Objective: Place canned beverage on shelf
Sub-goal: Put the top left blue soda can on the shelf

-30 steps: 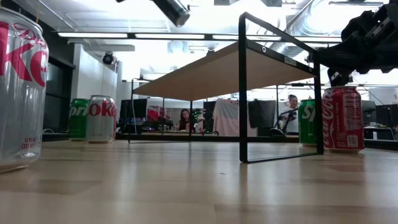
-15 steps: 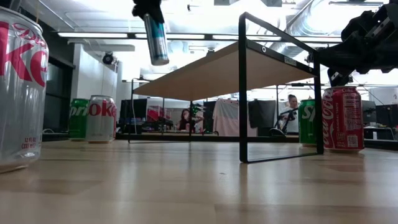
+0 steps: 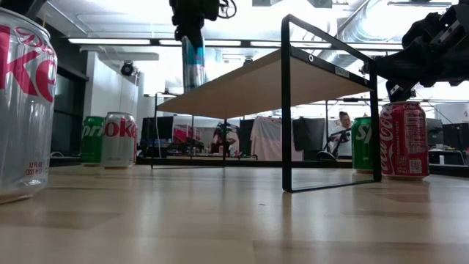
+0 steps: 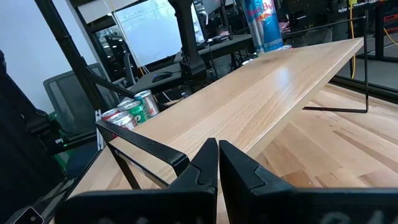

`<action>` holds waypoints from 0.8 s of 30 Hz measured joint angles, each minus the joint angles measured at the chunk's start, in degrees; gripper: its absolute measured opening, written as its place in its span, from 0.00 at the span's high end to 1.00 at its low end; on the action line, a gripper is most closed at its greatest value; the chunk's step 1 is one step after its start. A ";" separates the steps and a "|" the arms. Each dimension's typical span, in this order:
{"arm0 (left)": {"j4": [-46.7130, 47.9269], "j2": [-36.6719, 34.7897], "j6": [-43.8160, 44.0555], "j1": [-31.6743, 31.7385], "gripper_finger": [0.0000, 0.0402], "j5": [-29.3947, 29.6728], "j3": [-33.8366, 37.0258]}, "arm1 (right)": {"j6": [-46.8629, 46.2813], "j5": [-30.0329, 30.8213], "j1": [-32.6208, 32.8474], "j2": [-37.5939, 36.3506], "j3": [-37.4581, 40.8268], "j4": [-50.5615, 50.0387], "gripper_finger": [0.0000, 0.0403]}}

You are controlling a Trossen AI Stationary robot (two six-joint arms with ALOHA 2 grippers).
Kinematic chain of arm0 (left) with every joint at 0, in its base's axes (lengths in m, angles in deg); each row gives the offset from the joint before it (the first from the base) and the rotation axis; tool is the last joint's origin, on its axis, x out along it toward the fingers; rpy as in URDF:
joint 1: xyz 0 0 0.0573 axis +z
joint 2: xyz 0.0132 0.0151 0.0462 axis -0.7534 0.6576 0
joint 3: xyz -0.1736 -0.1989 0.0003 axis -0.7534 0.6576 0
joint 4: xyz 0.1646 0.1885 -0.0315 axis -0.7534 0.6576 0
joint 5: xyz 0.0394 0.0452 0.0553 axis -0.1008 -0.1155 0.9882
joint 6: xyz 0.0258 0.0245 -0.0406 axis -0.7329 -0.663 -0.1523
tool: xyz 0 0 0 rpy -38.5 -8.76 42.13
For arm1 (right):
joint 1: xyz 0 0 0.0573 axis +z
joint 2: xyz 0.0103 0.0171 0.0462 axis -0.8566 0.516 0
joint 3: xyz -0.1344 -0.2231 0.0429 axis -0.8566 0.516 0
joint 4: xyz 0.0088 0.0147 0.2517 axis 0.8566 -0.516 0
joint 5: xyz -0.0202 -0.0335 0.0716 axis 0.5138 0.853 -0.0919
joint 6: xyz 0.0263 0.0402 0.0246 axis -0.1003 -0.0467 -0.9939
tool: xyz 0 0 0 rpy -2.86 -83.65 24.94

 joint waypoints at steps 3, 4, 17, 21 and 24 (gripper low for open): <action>0.66 0.57 -0.07 0.00 0.62 0.04 0.00 | 0.00 0.00 -0.01 0.00 0.00 0.00 1.00; 0.70 0.75 -0.11 0.00 0.62 0.13 0.00 | 0.00 0.00 0.00 0.00 0.00 0.00 1.00; 0.97 0.94 -0.07 0.02 0.53 0.34 0.00 | 0.00 0.00 -0.01 0.00 0.00 0.00 1.00; 0.90 0.88 -0.02 0.02 0.50 0.34 -0.02 | 0.00 0.00 -0.01 0.02 0.00 0.00 1.00; 0.90 0.86 -0.03 0.02 0.49 0.39 -0.02 | 0.02 0.00 -0.01 0.02 0.00 0.00 1.00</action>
